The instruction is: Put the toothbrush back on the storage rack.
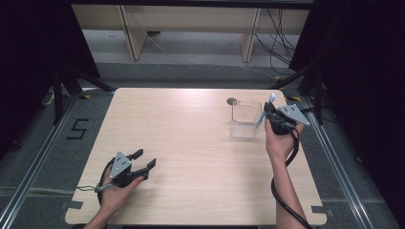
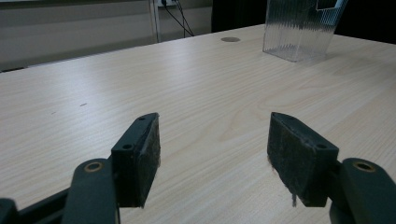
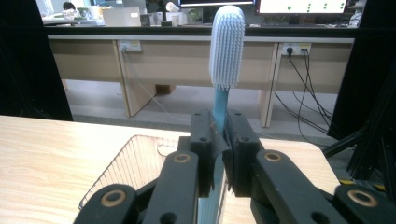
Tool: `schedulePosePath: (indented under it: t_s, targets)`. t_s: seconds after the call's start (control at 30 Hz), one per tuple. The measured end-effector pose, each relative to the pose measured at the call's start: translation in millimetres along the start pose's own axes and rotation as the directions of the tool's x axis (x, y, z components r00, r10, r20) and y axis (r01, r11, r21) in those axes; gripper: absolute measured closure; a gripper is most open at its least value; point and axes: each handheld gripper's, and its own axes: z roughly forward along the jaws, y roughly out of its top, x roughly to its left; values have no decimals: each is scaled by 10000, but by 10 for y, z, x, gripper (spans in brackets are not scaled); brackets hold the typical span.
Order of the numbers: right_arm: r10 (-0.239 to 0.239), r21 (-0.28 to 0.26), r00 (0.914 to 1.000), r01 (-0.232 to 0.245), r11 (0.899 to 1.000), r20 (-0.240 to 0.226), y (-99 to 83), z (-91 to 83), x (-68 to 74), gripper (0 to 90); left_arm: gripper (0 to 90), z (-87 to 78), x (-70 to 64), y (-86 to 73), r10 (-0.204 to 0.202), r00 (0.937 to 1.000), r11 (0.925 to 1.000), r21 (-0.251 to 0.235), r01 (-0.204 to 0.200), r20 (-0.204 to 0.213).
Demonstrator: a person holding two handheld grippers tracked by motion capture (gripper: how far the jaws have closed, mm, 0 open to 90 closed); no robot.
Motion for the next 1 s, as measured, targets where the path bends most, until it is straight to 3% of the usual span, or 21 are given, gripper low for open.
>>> schedulePosePath:
  t_s: [0.17, 0.2, 0.37, 0.43, 0.6, 0.63, 0.67, 0.8, 0.83, 1.0]
  targets:
    - [-21, 24, 10000, 20, 10000, 93, -34, 11, 0, 834, 344, 0, 0, 0, -3, 10000, 10000, 1, 3, -2]
    - [176, 43, 9998, -176, 9998, 66, -43, 13, 14, 834, 344, 1, 0, 0, -6, 10000, 10000, -4, 6, -2]
    - [-38, 110, 10000, 38, 9999, 77, -80, 27, 5, 834, 344, 2, 1, 0, -11, 10000, 10000, -4, 11, 4]
    - [99, 187, 9999, -100, 9998, 56, -99, 31, 15, 834, 344, 1, 1, 0, -10, 10000, 10000, -5, 10, 7]
    - [-58, 263, 10000, 57, 9996, 34, -126, 38, 3, 834, 343, 2, 1, 0, -4, 10000, 10000, 0, 4, 4]
    - [152, 262, 9998, -155, 9995, 103, -136, 34, 19, 834, 343, 2, 1, 0, -9, 10000, 10000, 1, 9, 4]
    - [-39, 218, 10000, 38, 9998, 57, -139, 41, 4, 834, 344, 2, 1, 0, -10, 10000, 10000, 5, 10, 0]
    - [40, 256, 10000, -42, 9997, 82, -168, 37, 8, 834, 343, 2, 0, 0, -4, 10000, 10000, 11, 4, -5]
    - [70, 266, 10000, -72, 9996, 57, -178, 39, 10, 834, 343, 22, 8, -3, 57, 9999, 9998, -201, -55, 111]
    - [20, 331, 10000, -21, 9994, 49, -213, 33, 11, 834, 344, 2, 0, 1, -2, 10000, 10000, 16, 2, -3]
